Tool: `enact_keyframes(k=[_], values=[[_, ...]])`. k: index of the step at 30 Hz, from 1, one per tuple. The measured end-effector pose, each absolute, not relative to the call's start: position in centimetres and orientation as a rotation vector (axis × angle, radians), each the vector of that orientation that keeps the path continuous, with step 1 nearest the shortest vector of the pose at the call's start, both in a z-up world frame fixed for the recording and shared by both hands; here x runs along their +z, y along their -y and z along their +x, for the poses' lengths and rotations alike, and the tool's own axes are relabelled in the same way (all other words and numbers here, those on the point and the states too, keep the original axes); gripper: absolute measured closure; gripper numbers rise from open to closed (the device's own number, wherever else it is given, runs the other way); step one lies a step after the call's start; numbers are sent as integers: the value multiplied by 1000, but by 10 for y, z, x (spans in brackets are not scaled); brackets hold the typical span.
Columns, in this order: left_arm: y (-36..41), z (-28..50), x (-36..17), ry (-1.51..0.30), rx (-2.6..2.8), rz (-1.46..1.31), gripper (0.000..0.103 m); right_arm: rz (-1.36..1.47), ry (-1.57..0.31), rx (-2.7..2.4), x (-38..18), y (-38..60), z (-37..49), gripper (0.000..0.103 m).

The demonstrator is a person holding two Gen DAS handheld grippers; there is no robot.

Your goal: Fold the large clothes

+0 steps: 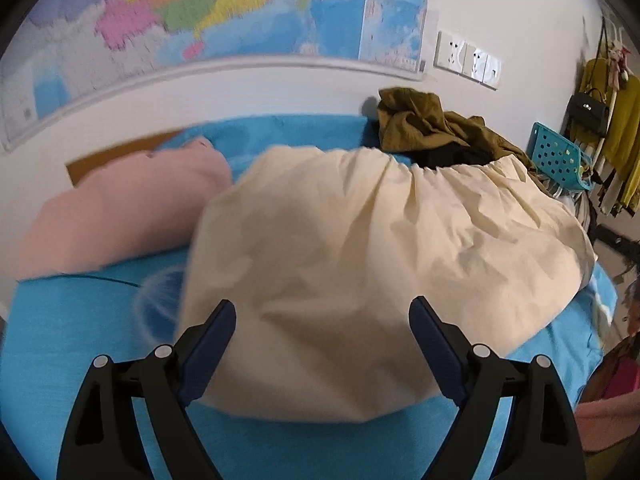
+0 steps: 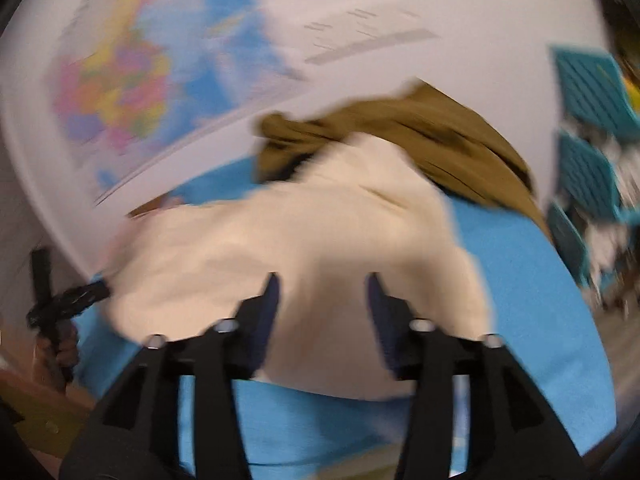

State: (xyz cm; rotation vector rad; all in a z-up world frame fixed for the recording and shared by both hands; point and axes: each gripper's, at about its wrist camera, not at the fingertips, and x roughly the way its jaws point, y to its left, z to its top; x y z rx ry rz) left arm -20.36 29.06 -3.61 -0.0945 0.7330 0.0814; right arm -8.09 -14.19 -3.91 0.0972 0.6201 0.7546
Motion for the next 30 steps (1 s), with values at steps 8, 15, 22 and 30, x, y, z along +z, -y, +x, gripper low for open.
enact_keyframes(k=[8, 15, 22, 30], values=[[-312, -202, -62, -792, 83, -174, 18, -127, -764, 959, -74, 31, -86, 42], [-318, -226, -48, -746, 50, -232, 18, -203, -662, 1035, -43, 12, -106, 31], [-310, -248, -47, -753, -18, -290, 17, -535, -538, 1091, -49, -51, -155, 15], [-295, -254, -67, -806, -129, -382, 16, -879, -391, 994, -91, -90, -179, 25]])
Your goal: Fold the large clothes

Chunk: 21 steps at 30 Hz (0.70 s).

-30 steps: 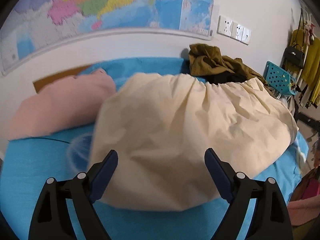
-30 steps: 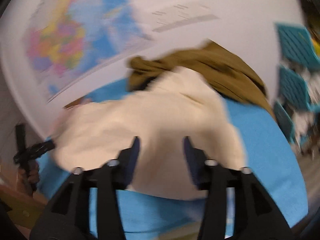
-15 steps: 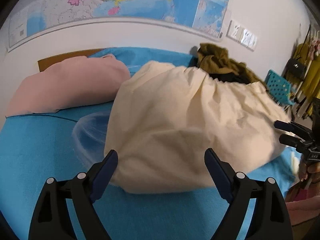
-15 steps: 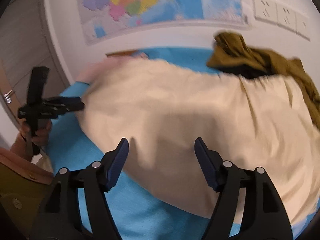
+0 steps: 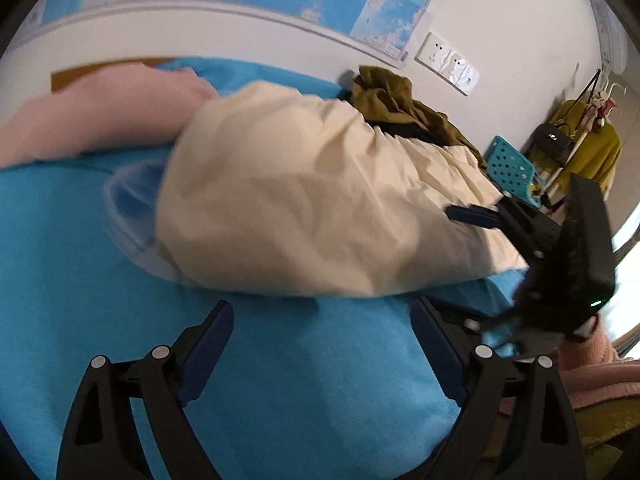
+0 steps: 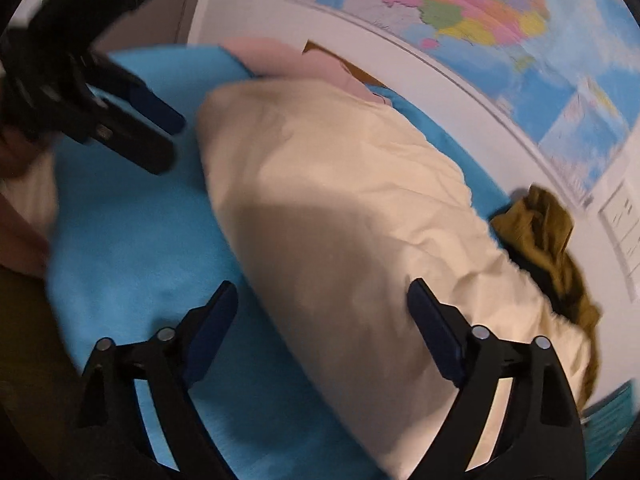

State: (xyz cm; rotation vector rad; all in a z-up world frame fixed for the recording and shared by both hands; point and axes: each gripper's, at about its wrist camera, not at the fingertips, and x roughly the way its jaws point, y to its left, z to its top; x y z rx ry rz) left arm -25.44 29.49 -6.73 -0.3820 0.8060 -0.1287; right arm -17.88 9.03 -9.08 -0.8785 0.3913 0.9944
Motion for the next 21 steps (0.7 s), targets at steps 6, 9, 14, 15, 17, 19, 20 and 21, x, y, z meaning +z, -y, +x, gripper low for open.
enact_keyframes(k=[6, 9, 14, 15, 17, 19, 20, 21], values=[[-293, -238, -78, -805, -178, -486, 16, -795, -412, 1017, -78, -85, -162, 52], [-297, -225, -79, -789, -223, -579, 16, -656, -458, 1031, -60, -78, -149, 56], [-310, -204, -83, -729, -259, -773, 16, -604, -479, 1036, -55, -78, -143, 56], [-313, -202, -83, -710, -260, -800, 16, -603, -480, 1036, -57, -78, -144, 56], [-320, -198, -84, -682, -260, -860, 16, -590, -486, 1038, -57, -77, -144, 56], [-325, -194, -83, -675, -251, -890, 16, -571, -495, 1043, -56, -76, -144, 56], [-327, -190, -82, -683, -239, -895, 16, -564, -499, 1047, -56, -76, -142, 56], [-328, -183, -82, -691, -226, -901, 16, -561, -502, 1049, -56, -76, -142, 56]])
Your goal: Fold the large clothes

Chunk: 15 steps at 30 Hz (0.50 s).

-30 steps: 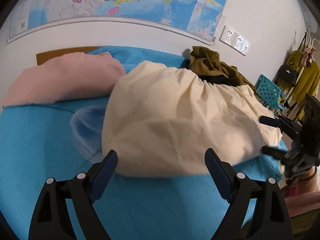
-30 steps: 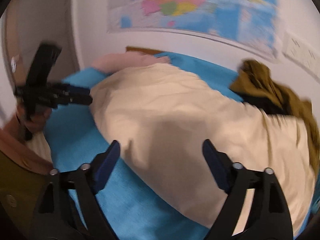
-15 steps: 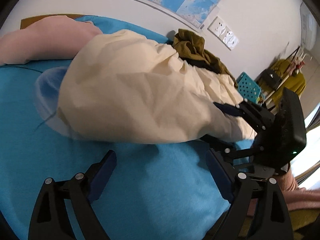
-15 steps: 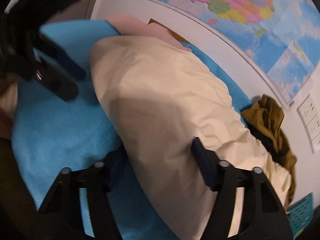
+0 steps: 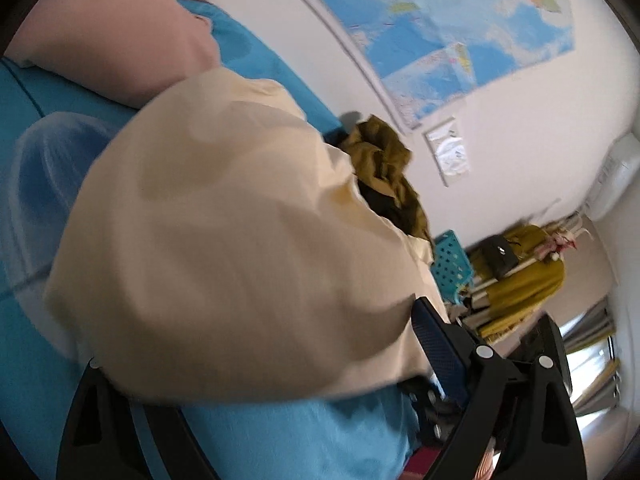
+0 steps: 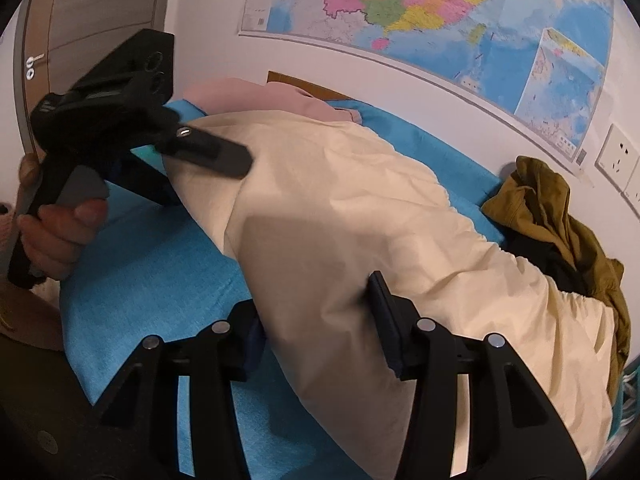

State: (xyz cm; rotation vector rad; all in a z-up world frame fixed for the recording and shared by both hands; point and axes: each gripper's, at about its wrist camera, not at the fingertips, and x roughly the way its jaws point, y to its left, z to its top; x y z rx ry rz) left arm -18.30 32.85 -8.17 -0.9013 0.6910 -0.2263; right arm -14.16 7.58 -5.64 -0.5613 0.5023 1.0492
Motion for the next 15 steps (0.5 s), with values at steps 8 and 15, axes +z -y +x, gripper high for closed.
enact_keyframes(k=[8, 15], values=[[-334, -136, -81, -792, -166, -829, 20, -448, -580, 1072, -54, -66, -139, 50], [-329, -139, -82, -831, -94, -718, 43, 11, -750, 1096, -38, 41, -127, 37]])
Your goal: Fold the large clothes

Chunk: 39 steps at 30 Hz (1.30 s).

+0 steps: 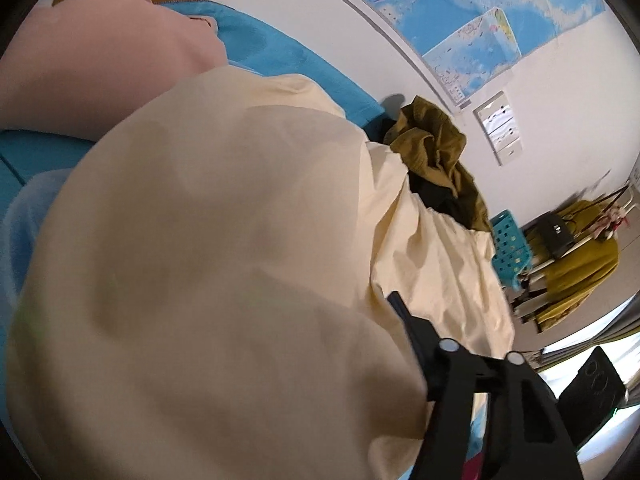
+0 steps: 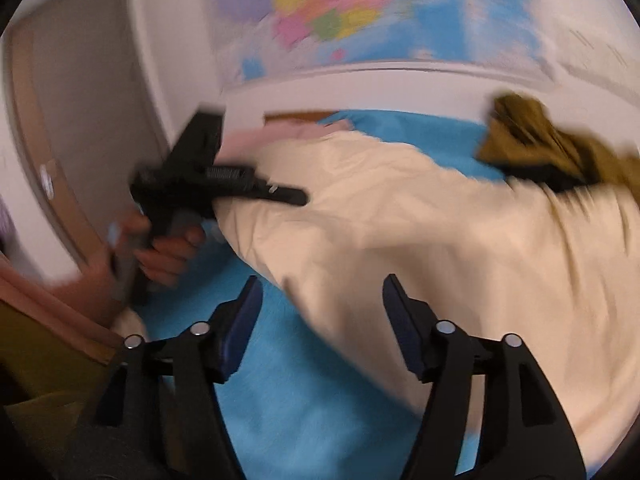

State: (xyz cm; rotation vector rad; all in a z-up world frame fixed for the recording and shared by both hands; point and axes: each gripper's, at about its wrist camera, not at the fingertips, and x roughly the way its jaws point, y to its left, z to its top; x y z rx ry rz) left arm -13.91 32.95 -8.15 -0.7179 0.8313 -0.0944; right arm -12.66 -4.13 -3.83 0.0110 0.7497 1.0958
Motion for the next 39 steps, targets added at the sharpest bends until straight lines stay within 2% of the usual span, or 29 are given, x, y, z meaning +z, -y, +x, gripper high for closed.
enact_keyframes(k=[3, 7, 9, 12, 15, 19, 22, 29, 31, 33, 35, 39], values=[[-325, -138, -80, -841, -71, -676, 44, 278, -897, 997, -55, 104, -111, 28], [-322, -137, -79, -848, -56, -643, 44, 532, -992, 863, -82, 160, -98, 28], [-322, -137, -79, -850, -62, -639, 44, 609, -1001, 805, -93, 171, -95, 23], [-323, -138, -79, -852, -63, -631, 43, 632, -996, 727, -102, 170, -88, 27], [-323, -138, -79, -852, -73, -625, 41, 606, -979, 645, -102, 159, -78, 25], [-321, -137, -79, -845, -95, -624, 31, 581, -928, 590, -103, 141, -65, 17], [-314, -135, -79, -831, -140, -595, 16, 591, -895, 564, -107, 132, -54, 13], [-307, -129, -78, -811, -96, -536, 16, 586, -856, 597, -106, 112, -31, 13], [-305, -125, -77, -825, -73, -523, 16, 568, -860, 601, -105, 108, -26, 22], [-301, -121, -76, -844, -30, -501, 16, 557, -865, 592, -107, 109, -25, 42], [-294, -116, -74, -870, 7, -459, 17, 566, -867, 609, -108, 115, -23, 52], [-293, -114, -74, -885, 33, -451, 17, 596, -882, 626, -115, 118, -20, 54]])
